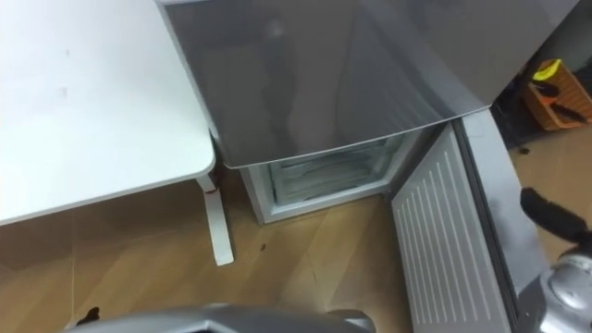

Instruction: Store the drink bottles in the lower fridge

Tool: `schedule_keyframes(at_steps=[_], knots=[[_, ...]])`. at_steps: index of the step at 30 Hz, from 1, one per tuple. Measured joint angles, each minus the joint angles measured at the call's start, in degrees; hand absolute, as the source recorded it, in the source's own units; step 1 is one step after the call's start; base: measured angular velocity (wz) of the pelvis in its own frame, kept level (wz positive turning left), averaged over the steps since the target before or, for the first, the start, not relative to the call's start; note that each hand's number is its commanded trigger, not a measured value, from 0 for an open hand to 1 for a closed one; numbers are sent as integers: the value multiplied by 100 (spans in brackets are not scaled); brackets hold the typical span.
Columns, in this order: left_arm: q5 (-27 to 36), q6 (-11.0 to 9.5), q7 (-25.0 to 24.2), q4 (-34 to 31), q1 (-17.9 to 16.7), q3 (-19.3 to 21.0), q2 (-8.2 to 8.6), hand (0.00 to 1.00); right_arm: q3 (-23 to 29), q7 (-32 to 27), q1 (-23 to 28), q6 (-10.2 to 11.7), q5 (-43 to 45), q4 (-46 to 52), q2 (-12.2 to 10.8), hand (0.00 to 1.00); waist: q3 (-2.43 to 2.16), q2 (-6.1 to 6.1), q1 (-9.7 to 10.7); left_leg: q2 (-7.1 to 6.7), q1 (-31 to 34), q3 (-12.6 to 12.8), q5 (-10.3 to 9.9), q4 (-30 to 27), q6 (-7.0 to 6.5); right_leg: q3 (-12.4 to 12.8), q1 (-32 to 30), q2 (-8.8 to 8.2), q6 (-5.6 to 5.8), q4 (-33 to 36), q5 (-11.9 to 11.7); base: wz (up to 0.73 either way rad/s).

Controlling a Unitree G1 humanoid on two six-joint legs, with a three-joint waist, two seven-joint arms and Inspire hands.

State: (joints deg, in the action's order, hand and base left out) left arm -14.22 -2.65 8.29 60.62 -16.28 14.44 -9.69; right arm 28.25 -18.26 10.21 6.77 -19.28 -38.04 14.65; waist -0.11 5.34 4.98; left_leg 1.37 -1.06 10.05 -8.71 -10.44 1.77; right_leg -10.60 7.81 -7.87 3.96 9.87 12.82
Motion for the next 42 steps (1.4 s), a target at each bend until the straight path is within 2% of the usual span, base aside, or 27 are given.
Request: schedule_keyframes(at_steps=[4, 6, 11, 12, 13, 14, 15, 19, 22, 24, 25, 26, 30, 31, 32, 33, 34, 35, 36, 37, 38, 39, 40, 41, 42], knots=[[-2, 23, -5, -6, 36, -3, 0, 0, -1, 223, 13, -71, -372, -434, 13, 0, -6, 29, 39, 0, 35, 1, -1, -17, -1, 3, -43, 2, -3, 0, -3, 0], [-1, 59, -19, -6, 12, -3, -1, 0, -2, 308, 20, -134, -481, -516, 12, 0, -21, -3, 57, -1, 48, 2, -2, -22, -2, 4, -67, 2, -3, 0, -7, 0], [0, 112, -71, 1, -1, 38, -5, 0, 41, 708, -64, -107, -815, -1069, 91, 0, -42, -24, 96, 0, 27, 1, -5, -19, -3, 4, -46, 2, -4, -8, -8, 0], [-6, 112, -117, 7, 2, 103, -5, 0, 59, 870, -117, -111, -834, -1330, 166, 0, -37, -8, 95, 0, -7, 0, -4, -15, -3, 4, -12, 2, -4, -10, -7, 0], [-5, 112, -125, 38, 4, 120, -7, 0, 60, 1016, -138, -112, -851, -1523, 220, 0, -14, 5, 91, 0, -47, 0, -5, -7, -3, 4, 28, 2, -4, -12, -7, 0], [-3, 110, -125, 58, 4, 120, -7, 0, 59, 1091, -138, -104, -874, -1575, 235, 0, -8, 19, 81, 0, -62, 0, -5, 0, -2, 3, 39, 2, -4, -11, -7, 0], [-2, 107, -126, 97, 15, 120, -14, 0, 53, 1239, -123, -97, -978, -1619, 242, 0, -31, 6, 65, 4, -67, 0, -5, -2, -2, 3, 41, 2, -4, -9, -7, 0], [-50, 110, -173, 174, 13, 115, -20, 0, 53, 1652, -100, -108, -1277, -1783, 245, 0, -24, 56, 34, 23, -50, -2, -24, -59, 1, -5, 39, 12, -15, -6, -27, -1], [-148, 115, -189, 190, -16, 123, -25, 0, 53, 2012, -104, -64, -1417, -1985, 264, 0, -23, 48, -88, 106, -31, 7, -174, -264, 29, 86, 33, 87, -40, -8, -71, -25], [-184, 120, -262, 223, -76, 140, -55, 0, -9, 2302, -75, -64, -1568, -2012, 268, 0, -31, -7, -315, 206, -7, 1, -356, -518, 45, 303, -24, 201, -84, 23, -99, -66], [-184, 126, -269, 222, -90, 140, -48, 0, -84, 2401, -83, -70, -1650, -1996, 270, 0, -39, -42, -428, 222, -16, -107, -443, -565, 34, 436, -102, 260, -96, 84, -106, -71], [-186, 133, -276, 223, -107, 140, -48, 0, -167, 2433, -101, -74, -1671, -1980, 270, 0, -41, -56, -484, 223, -17, -171, -479, -612, 33, 477, -126, 289, -104, 106, -110, -81], [-429, 270, -419, 262, -127, 115, -22, 0, -602, 2599, -325, -194, -1662, -1894, 302, 0, -26, -163, -788, 193, -136, -581, -696, -760, -15, 1151, -381, 495, -157, 242, -153, -85], [-442, 273, -483, 313, -95, 109, -22, 0, -764, 2600, -415, -206, -1659, -1825, 296, 0, -16, -191, -832, 194, -119, -585, -737, -792, -28, 1284, -487, 523, -152, 314, -156, -68], [-445, 282, -520, 348, -102, 109, -22, 0, -811, 2608, -472, -219, -1644, -1805, 295, 0, -10, -214, -814, 190, -98, -608, -756, -804, -40, 1320, -518, 533, -145, 324, -170, -50], [-439, 310, -575, 341, -60, 59, -24, 0, -923, 2654, -536, -261, -1654, -1737, 307, 0, -32, -278, -778, 170, -42, -623, -780, -859, -69, 1376, -609, 535, -130, 368, -188, -33], [-447, 355, -641, 311, 27, -39, -59, 0, -1045, 2695, -577, -278, -1657, -1659, 315, 0, -12, -267, -722, 142, 11, -612, -786, -930, -85, 1449, -717, 531, -118, 447, -196, -30], [-445, 383, -668, 287, 5, -79, -76, 0, -1121, 2709, -603, -293, -1658, -1601, 318, 0, -32, -294, -727, 127, 54, -595, -792, -952, -98, 1495, -797, 531, -110, 489, -203, -41], [-449, 433, -725, 226, 43, -105, -85, 0, -1189, 2768, -695, -318, -1636, -1551, 325, 0, -40, -293, -707, 81, 125, -562, -804, -1038, -166, 1628, -913, 532, -83, 525, -261, -43], [-447, 438, -759, 217, 60, -106, -86, 0, -1211, 2793, -759, -317, -1629, -1547, 325, 0, -21, -277, -701, 59, 175, -506, -809, -1089, -206, 1712, -978, 537, -64, 517, -312, -73], [-447, 438, -783, 236, 67, -114, -86, 0, -1352, 2806, -924, -317, -1605, -1522, 331, 0, -22, -330, -746, 15, 202, -350, -797, -1043, -290, 1886, -1099, 534, -18, 464, -435, -98], [-446, 439, -777, 258, 88, -106, -87, 0, -1513, 2803, -1087, -317, -1546, -1464, 322, 0, -25, -391, -843, -2, 258, -159, -757, -956, -370, 1860, -1223, 509, 32, 348, -645, -110], [-444, 439, -773, 251, 103, -104, -87, 0, -1584, 2803, -1186, -318, -1524, -1451, 321, 0, -37, -439, -881, 34, 321, 25, -734, -873, -406, 1669, -1280, 487, 39, 281, -780, -107], [-469, 446, -774, 245, 182, -76, -120, 0, -1685, 2822, -1382, -332, -1455, -1438, 249, 0, -1, -516, -945, 230, 353, 615, -708, -822, -457, 850, -1444, 408, -129, 703, -729, -80], [-513, 476, -768, 210, 244, -90, -171, 0, -1861, 2823, -1377, -355, -1457, -1395, 195, 0, 7, -448, -1082, 229, 266, 1043, -623, -655, -471, 200, -1579, 297, -297, 1537, -312, -85]])
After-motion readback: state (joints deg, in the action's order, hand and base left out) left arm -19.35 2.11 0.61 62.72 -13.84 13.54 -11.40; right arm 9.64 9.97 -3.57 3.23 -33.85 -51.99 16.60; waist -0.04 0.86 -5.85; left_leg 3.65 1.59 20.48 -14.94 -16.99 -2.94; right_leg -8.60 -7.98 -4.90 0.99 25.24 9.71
